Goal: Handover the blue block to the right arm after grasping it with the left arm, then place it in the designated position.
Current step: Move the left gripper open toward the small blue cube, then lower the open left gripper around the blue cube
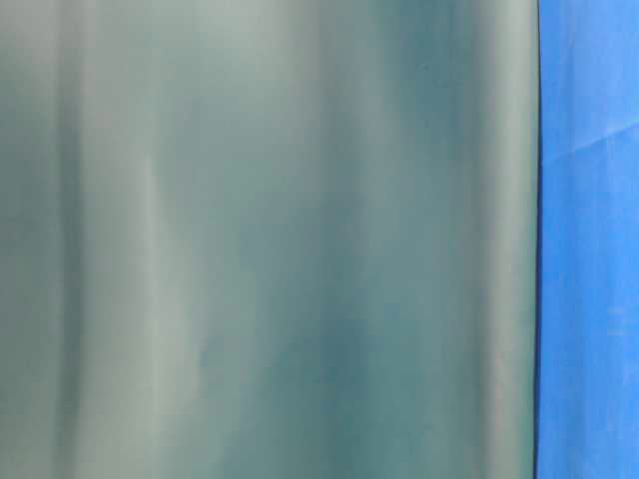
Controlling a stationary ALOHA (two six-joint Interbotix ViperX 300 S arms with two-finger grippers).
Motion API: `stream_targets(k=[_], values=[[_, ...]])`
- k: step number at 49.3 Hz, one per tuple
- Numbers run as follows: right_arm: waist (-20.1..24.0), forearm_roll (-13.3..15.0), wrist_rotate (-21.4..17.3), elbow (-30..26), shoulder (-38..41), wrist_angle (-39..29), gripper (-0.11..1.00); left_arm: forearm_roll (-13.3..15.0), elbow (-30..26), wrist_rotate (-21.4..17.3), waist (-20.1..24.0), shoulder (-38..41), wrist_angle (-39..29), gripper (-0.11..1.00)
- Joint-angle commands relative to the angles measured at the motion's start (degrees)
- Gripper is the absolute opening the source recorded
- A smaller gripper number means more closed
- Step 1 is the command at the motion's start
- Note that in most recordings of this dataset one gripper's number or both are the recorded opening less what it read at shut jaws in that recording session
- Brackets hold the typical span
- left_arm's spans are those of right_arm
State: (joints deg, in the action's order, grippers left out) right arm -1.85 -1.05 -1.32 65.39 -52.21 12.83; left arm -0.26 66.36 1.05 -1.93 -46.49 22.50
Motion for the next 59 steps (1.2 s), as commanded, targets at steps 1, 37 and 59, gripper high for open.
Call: stream_targets(k=[1, 37, 59], values=[[-0.2, -0.2, -0.1, -1.8, 0.9, 0.5, 0.98, 0.0, -2.5, 0.6, -0.2, 4.0, 2.5, 0.92], [-0.2, -0.2, -0.5, -1.9, 1.8, 0.8, 0.98, -0.1, -26.6, 1.1, -4.0, 35.3, 5.4, 0.92], [-0.2, -0.2, -0.5, -1.8, 1.8, 1.2, 0.98, -0.4, -40.0, -0.4, -4.0, 45.2, -1.3, 0.92]])
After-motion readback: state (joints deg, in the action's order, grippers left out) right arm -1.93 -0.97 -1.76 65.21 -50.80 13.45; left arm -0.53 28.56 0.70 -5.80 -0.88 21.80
